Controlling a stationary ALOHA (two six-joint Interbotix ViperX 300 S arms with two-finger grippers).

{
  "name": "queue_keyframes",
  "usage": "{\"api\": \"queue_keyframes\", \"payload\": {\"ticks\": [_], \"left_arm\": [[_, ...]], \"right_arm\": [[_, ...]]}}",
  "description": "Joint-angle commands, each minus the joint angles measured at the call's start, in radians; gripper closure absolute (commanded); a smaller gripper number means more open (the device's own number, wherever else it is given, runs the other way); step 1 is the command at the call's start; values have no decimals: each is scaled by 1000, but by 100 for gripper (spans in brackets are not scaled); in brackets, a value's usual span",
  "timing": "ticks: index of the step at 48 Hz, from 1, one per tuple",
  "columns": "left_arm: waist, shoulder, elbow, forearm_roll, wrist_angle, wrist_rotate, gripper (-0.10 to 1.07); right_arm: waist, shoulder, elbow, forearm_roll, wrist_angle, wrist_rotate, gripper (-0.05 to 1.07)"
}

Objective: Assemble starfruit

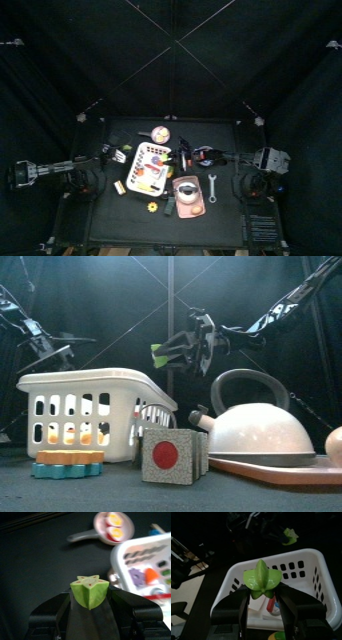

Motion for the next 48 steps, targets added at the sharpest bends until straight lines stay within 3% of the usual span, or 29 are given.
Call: {"api": "queue_keyframes", "payload": {"ticks": [1,6,12,29,40,48], "left_arm": [[-54,-3,-43,12,-137,43,30],[-92,-3,-64,9,-229,104,30],[-147,-3,-97,-21,-258,161,30],[-302,6,-146,-43,-293,184,30],[-342,29,-199,-135,-284,186,30],[-344,40,-235,-163,-244,189,30]], "right_arm": [[38,-18,-41,-2,66,6,39],[83,-34,-63,20,152,21,39],[138,-72,-72,35,218,63,39],[158,-143,-51,77,193,225,38],[155,-175,-58,-77,210,407,38],[130,-206,-66,-255,207,600,38]]}}
